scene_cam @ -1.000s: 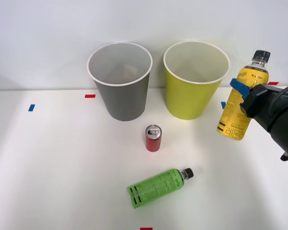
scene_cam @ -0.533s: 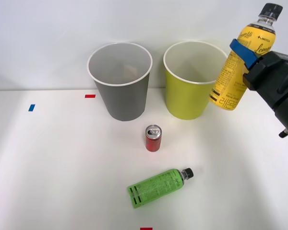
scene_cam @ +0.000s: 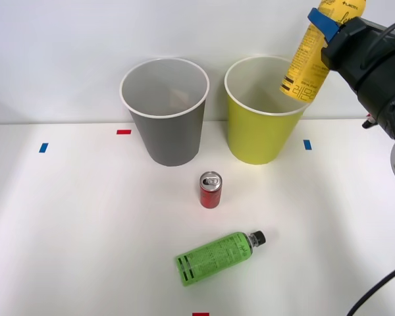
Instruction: Put cans in the gray bin, plastic bottles in the light green bin
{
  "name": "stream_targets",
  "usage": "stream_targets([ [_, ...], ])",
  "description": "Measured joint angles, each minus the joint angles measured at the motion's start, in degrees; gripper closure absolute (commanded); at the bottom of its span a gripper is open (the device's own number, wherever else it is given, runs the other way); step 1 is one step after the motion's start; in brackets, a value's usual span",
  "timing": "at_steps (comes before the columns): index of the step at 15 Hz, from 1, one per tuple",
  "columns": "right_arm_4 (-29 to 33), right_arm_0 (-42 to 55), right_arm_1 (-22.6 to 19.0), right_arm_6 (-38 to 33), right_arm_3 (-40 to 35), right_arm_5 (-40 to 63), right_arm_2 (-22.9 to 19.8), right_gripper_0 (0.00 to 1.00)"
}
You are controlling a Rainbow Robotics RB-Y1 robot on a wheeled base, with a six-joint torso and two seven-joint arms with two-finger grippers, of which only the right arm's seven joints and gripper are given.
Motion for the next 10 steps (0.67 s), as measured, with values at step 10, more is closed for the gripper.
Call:
stream_targets([
  [10, 5.6, -11.3, -0.7, 2.1, 26.3, -24.5, 6.8, 1.0],
])
